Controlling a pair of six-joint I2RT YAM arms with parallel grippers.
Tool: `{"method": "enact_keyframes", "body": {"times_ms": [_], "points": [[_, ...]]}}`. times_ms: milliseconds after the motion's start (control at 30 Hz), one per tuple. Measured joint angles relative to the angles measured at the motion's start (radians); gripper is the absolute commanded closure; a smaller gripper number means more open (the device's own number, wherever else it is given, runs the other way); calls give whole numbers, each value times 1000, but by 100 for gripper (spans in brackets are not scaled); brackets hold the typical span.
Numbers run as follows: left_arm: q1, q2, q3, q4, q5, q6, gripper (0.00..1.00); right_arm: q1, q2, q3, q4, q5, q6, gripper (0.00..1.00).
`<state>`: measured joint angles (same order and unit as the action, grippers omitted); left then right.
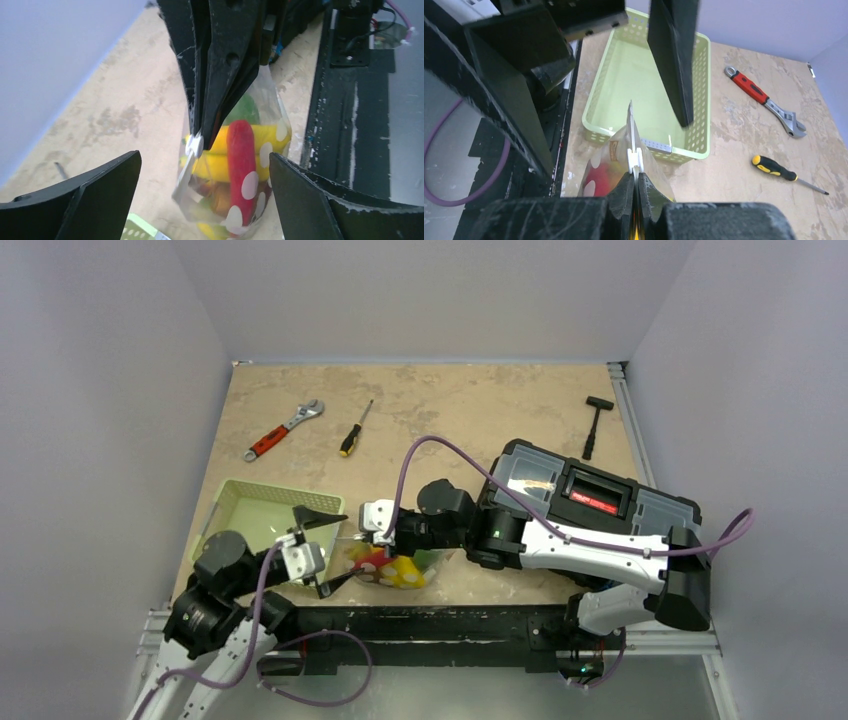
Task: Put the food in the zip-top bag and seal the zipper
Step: Zip the zipper food storage bag at the center of the board.
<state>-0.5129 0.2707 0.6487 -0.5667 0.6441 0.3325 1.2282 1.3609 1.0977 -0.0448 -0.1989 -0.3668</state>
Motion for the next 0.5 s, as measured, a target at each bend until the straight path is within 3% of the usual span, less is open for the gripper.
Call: {"method": "enact_keyframes", "body": {"times_ms": [167,333,500], "points": [[0,-169,-46,0,-54,2,12,0,-51,-40,-2,-3,0,100],[0,-75,-45,0,-55,19,43,0,-68,-43,-15,-3,0,100],[0,2,-43,-1,-47,28,66,0,-67,-43,-26,-2,0,100]]}}
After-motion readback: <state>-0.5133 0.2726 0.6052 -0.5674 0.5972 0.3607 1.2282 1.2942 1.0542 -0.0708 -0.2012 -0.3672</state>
